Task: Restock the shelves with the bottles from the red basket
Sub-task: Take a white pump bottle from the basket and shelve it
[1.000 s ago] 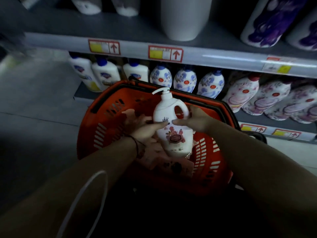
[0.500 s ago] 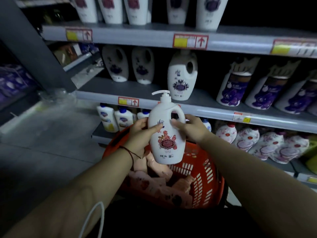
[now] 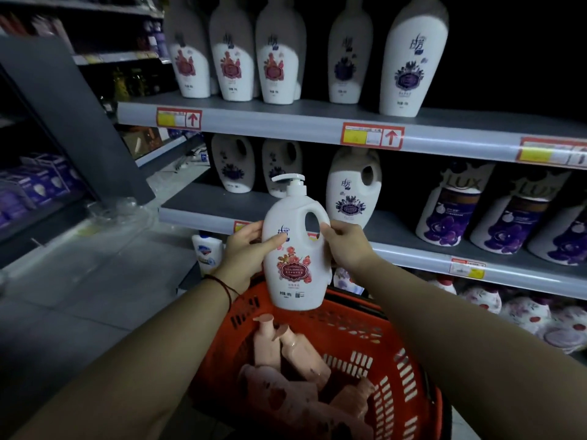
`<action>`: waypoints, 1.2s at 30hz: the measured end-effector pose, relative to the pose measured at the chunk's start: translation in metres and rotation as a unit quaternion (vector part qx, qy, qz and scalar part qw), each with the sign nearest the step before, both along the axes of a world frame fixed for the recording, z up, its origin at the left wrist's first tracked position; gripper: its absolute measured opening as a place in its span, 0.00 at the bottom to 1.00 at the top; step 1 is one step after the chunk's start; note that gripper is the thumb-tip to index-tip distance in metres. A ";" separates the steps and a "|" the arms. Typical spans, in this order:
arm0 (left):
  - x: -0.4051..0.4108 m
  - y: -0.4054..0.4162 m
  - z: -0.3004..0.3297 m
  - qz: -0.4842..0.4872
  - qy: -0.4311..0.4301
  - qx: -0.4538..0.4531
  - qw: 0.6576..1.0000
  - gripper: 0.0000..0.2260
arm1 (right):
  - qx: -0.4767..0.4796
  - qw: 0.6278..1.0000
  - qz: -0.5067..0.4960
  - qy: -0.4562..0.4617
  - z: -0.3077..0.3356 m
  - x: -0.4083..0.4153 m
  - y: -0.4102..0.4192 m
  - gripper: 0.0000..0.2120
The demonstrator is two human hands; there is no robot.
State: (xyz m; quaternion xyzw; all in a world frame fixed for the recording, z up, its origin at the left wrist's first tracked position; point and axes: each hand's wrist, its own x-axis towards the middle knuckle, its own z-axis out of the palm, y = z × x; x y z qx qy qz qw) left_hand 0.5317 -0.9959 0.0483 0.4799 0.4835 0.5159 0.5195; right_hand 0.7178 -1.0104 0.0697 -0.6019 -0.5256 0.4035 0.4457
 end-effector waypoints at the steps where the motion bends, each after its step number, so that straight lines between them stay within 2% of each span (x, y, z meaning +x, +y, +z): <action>1: -0.004 0.010 0.000 -0.003 0.001 0.005 1.000 0.18 | 0.006 1.000 0.002 0.002 0.001 -0.004 0.009 0.16; 4: -0.015 0.042 0.005 -0.019 -0.006 0.015 1.000 0.13 | 0.027 0.999 0.008 0.017 0.004 -0.013 0.037 0.12; 9: -0.020 0.105 0.013 -0.044 -0.025 0.042 0.998 0.13 | 0.054 0.998 -0.025 0.034 0.012 -0.020 0.095 0.10; 13: -0.019 0.152 0.006 -0.038 -0.076 0.069 0.994 0.19 | 0.072 0.996 -0.049 0.010 0.008 -0.026 0.143 0.12; 19: -0.027 0.212 -0.009 -0.031 -0.111 0.111 0.987 0.30 | 0.100 0.993 -0.019 0.063 -0.007 -0.039 0.190 0.09; 21: -0.027 0.223 -0.017 -0.021 -0.129 0.111 0.985 0.29 | 0.107 0.993 -0.004 0.048 -0.016 -0.042 0.198 0.05; 22: -0.028 0.229 -0.022 -0.027 -0.136 0.113 0.984 0.25 | 0.110 0.993 0.004 0.045 -0.021 -0.043 0.203 0.04; 25: -0.026 0.239 -0.030 -0.066 -0.137 0.135 0.979 0.11 | 0.115 0.992 0.023 0.036 -0.036 -0.043 0.211 0.13; 27: -0.025 0.243 -0.032 -0.072 -0.128 0.139 0.979 0.10 | 0.120 0.992 0.025 0.021 -0.046 -0.042 0.211 0.19; 31: -0.031 0.246 -0.031 -0.085 -0.055 0.138 0.985 0.21 | 0.114 0.993 0.036 0.003 -0.056 -0.037 0.211 0.30; 34: -0.046 0.242 -0.038 -0.136 0.070 0.121 0.981 0.39 | 0.069 0.993 0.041 -0.086 -0.064 -0.040 0.206 0.44; 36: -0.054 0.239 -0.044 -0.158 0.136 0.096 0.973 0.45 | 0.053 0.989 0.027 -0.132 -0.072 -0.046 0.201 0.45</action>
